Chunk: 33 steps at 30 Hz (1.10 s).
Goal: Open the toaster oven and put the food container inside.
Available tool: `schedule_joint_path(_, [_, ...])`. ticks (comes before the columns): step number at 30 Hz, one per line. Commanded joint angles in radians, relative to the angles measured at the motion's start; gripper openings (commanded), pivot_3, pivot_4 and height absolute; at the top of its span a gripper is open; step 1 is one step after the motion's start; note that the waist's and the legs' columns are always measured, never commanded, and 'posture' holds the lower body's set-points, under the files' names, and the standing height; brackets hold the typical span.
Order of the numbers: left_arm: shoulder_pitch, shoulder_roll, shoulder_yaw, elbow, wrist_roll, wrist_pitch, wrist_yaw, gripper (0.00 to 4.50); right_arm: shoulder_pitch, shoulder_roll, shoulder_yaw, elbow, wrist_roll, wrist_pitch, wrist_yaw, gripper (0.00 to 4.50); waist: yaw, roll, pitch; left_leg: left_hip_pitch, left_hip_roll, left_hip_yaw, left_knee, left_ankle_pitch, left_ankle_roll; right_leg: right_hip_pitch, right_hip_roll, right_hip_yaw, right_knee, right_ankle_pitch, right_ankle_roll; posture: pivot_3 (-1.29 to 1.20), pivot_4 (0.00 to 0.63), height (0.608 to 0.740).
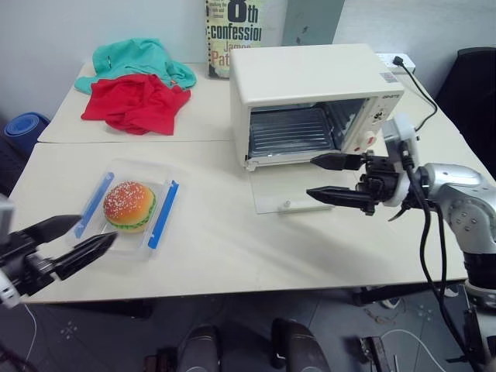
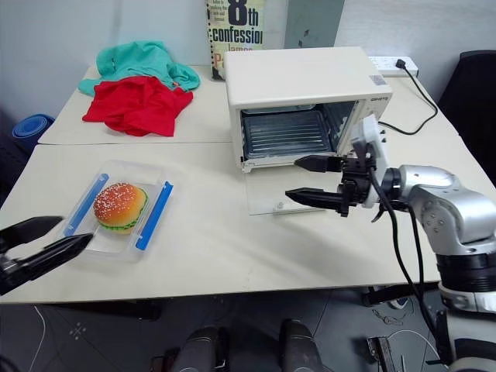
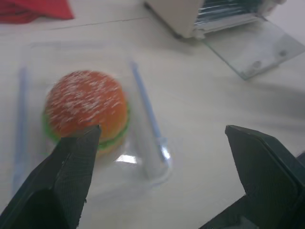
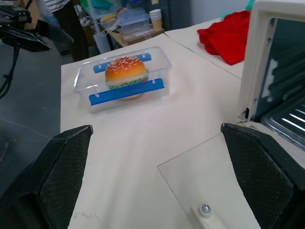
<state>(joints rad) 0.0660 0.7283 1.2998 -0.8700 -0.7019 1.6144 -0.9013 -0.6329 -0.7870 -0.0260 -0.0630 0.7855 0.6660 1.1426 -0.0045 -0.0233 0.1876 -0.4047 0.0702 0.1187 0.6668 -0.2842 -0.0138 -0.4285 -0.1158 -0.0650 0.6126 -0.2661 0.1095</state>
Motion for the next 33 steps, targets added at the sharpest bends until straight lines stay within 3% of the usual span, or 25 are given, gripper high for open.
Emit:
schedule_joint_path(1, [0.112, -0.073, 0.174, 0.008, -0.064, 0.0, 0.038, 4.45, -0.039, 0.027, 0.009, 0.025, -0.03, -0.033, 0.043, 4.5, -0.004, 0.0, 0.0, 0.0, 0.0, 0.0, 0.0, 0.0, 0.0, 0.0, 0.0, 0.0, 0.0, 0.0, 0.0, 0.0, 0.15, 0.74])
schedule_joint_path(4, [0.177, -0.131, 0.216, 0.017, -0.127, 0.0, 0.118, 4.45, -0.05, 0.043, 0.014, 0.044, -0.052, -0.043, 0.062, 4.5, -0.005, 0.0, 0.0, 0.0, 0.001, 0.0, 0.0, -0.001, 0.0, 0.0, 0.0, 0.0, 0.0, -0.001, -0.001, 0.0, 0.15, 0.74])
schedule_joint_path(8, [0.186, -0.268, 0.131, -0.003, -0.192, 0.0, 0.365, 4.45, -0.055, 0.061, 0.006, 0.048, -0.059, -0.034, 0.072, 4.5, -0.003, 0.001, -0.001, 0.001, 0.001, 0.0, 0.0, -0.001, 0.0, 0.0, -0.001, 0.0, 0.001, -0.001, -0.001, 0.0, 0.15, 0.74])
schedule_joint_path(14, [-0.051, -0.453, 0.053, 0.02, -0.317, 0.0, 0.854, 4.45, -0.017, 0.054, -0.019, 0.006, -0.044, -0.012, 0.057, 4.5, 0.002, -0.002, -0.002, 0.001, 0.001, -0.001, 0.001, -0.001, 0.0, 0.0, -0.001, 0.0, 0.004, -0.001, -0.002, 0.0, 0.15, 0.74])
schedule_joint_path(20, [-0.223, -0.471, -0.007, 0.114, -0.578, 0.0, 1.264, 4.45, 0.031, 0.04, -0.061, -0.05, -0.026, 0.017, 0.023, 4.5, 0.001, -0.003, -0.003, 0.002, 0.0, -0.001, 0.001, -0.001, -0.001, 0.0, -0.001, 0.0, 0.006, -0.001, -0.002, 0.0, 0.15, 0.74])
schedule_joint_path(22, [-0.047, -0.391, -0.196, 0.189, -0.932, -0.248, 1.62, 4.45, 0.049, 0.038, -0.077, -0.069, -0.023, 0.021, 0.011, 4.5, -0.002, -0.004, -0.003, 0.003, 0.001, -0.001, 0.001, -0.002, -0.001, 0.0, -0.001, 0.001, 0.006, -0.001, -0.002, 0.0, 0.15, 0.74])
schedule_joint_path(24, [0.114, -0.27, -0.365, 0.214, -1.204, -0.489, 1.867, 4.45, 0.068, 0.037, -0.092, -0.088, -0.02, 0.027, -0.001, 4.5, -0.006, -0.005, -0.004, 0.006, 0.004, -0.004, -0.001, -0.003, -0.004, 0.0, -0.002, 0.005, 0.009, -0.001, -0.002, 0.0, 0.15, 0.74])
schedule_joint_path(28, [0.259, -0.119, -0.507, 0.176, -1.27, -0.75, 1.955, 4.45, 0.103, 0.04, -0.12, -0.122, -0.013, 0.037, -0.026, 4.5, 0.003, -0.005, -0.004, 0.014, 0.008, 0.0, -0.002, -0.008, -0.003, 0.004, -0.002, 0.011, 0.007, -0.006, -0.011, 0.0, 0.15, 0.74])
schedule_joint_path(30, [0.299, -0.067, -0.541, 0.176, -1.27, -0.822, 1.962, 4.45, 0.112, 0.041, -0.126, -0.133, -0.007, 0.038, -0.037, 4.5, 0.003, -0.005, -0.004, 0.015, 0.005, 0.001, -0.002, -0.008, -0.004, 0.005, -0.001, 0.009, 0.006, -0.013, -0.025, 0.0, 0.15, 0.74])
schedule_joint_path(33, [0.308, -0.011, -0.596, 0.196, -1.27, -0.897, 1.968, 4.45, 0.121, 0.045, -0.131, -0.148, -0.003, 0.036, -0.053, 4.5, 0.003, -0.005, -0.004, 0.016, 0.005, 0.002, -0.002, -0.008, -0.004, 0.005, 0.0, 0.01, 0.005, -0.014, -0.025, 0.0, 0.15, 0.74])
